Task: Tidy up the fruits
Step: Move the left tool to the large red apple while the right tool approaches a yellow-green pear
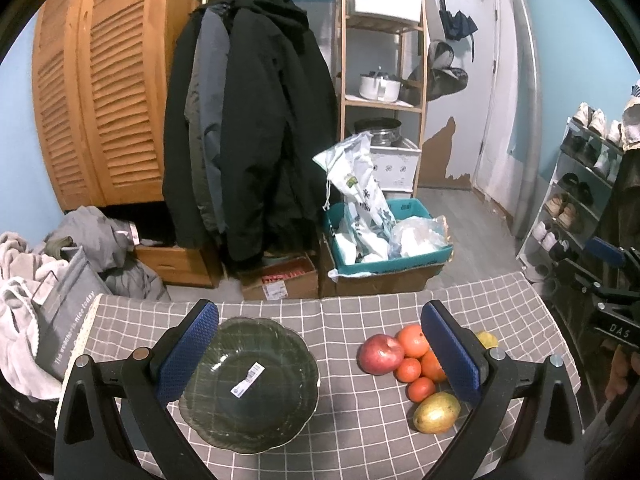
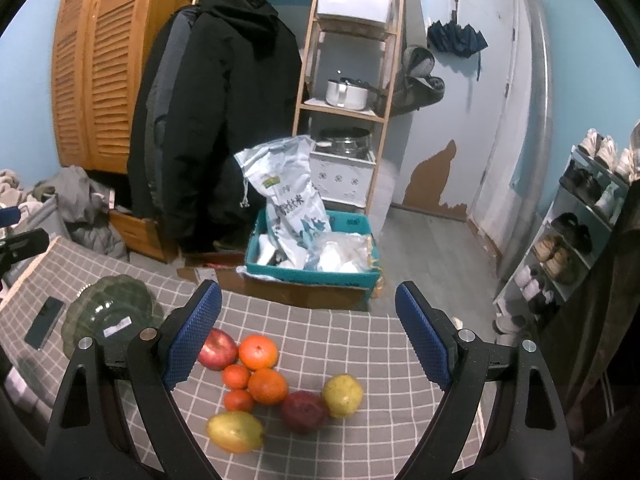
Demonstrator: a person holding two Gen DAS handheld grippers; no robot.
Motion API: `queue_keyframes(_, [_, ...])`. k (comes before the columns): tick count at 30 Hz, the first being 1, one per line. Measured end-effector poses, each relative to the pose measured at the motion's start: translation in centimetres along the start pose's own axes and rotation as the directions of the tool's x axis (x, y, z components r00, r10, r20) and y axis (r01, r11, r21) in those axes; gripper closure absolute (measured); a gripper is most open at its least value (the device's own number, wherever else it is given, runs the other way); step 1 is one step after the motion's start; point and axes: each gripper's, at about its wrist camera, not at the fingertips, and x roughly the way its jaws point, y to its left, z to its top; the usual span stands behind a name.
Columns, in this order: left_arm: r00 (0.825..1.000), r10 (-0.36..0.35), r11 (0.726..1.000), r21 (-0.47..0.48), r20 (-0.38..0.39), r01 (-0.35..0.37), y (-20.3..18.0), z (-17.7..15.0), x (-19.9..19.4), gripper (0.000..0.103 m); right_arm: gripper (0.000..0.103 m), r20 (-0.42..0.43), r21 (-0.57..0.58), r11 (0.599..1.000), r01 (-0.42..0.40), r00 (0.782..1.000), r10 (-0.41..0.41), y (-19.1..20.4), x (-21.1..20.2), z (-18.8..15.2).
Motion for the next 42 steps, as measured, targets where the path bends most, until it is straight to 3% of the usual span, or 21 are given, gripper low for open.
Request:
queue_keyframes(14, [0.985, -0.017, 1.000, -0.017, -0.171, 0.015, -1.2, -1.6, 7.3, 0.001, 0.016, -0.169, 0.058, 0.997, 0.046, 0.985, -0.036, -2.8, 4.8, -2.3])
queue_keyframes(27, [0.943, -0.019, 0.999, 0.030, -0.331, 0.031, -3.8, -3.8, 13.6, 0.001, 0.016, -0.346, 0.084, 0.995, 0.057, 0.938, -0.025, -4.3, 10.4, -5.0])
queue_keyframes(31, [0.921, -0.013, 0.998, 0.044, -0.390, 0.033, -4.5, -4.8, 15.7, 0.001, 0.016, -0.387, 0.081, 0.995, 0.059, 0.922, -0.024, -4.6, 11.9, -5.7])
queue_keyframes(37, [0.896, -0.017, 0.998, 0.054, -0.443, 0.045, -5.5, -5.9, 18.5, 0.001, 0.016, -0.458, 0.069, 0.996, 0.061, 0.888, -0.022, -5.2, 14.6, -7.2])
queue_keyframes(42, [0.879, -0.014, 0.996, 0.068, -0.476, 0.052, -6.5, -6.6, 20.4, 0.001, 0.016, -0.559, 0.091, 0.995, 0.049, 0.829, 0.010, -6.0, 17.8, -9.7])
